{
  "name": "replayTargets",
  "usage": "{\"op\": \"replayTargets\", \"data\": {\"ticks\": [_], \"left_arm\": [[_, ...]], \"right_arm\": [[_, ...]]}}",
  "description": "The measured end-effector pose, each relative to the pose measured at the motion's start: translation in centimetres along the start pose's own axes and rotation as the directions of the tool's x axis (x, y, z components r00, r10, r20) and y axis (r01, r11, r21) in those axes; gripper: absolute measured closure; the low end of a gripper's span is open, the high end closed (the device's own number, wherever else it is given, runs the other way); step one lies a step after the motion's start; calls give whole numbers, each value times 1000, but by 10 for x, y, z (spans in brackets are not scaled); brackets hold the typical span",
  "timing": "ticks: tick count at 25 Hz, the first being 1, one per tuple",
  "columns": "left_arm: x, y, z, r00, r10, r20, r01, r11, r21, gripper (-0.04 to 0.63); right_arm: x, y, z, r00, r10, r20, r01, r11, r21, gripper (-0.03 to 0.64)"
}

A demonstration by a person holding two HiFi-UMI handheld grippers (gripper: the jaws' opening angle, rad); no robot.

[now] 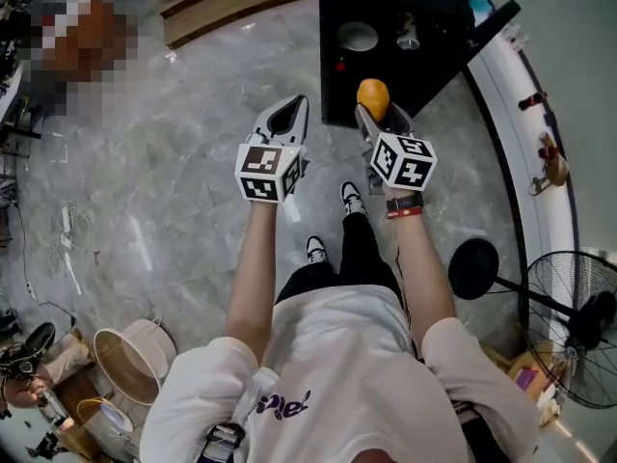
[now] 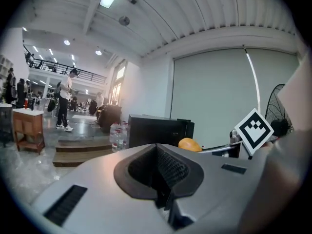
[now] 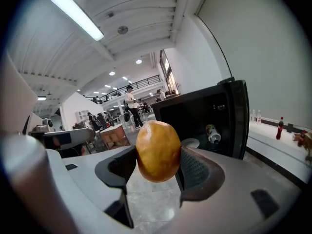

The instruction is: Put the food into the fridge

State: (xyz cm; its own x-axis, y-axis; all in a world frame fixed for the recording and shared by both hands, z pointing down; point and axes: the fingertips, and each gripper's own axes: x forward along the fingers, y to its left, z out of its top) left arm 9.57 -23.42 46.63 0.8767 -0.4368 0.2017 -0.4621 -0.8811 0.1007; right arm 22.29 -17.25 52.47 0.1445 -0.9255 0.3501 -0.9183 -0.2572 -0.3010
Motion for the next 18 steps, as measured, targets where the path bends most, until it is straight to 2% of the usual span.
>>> {"op": "replayTargets", "data": {"ticks": [4, 10, 18], "left_arm": [[48, -9, -27, 999, -41, -30, 41, 999, -7, 577], [89, -3, -58, 998, -41, -46, 38, 998, -56, 577], [133, 15, -79, 997, -58, -59, 56, 998, -34, 577]], "right_arm": [[35, -38, -18, 999, -9, -41, 9, 1000, -3, 321], [79, -71, -33, 997, -4, -83, 3, 1000, -6, 321], [137, -101, -44, 994, -18, -111, 16, 1000, -15, 321]]}}
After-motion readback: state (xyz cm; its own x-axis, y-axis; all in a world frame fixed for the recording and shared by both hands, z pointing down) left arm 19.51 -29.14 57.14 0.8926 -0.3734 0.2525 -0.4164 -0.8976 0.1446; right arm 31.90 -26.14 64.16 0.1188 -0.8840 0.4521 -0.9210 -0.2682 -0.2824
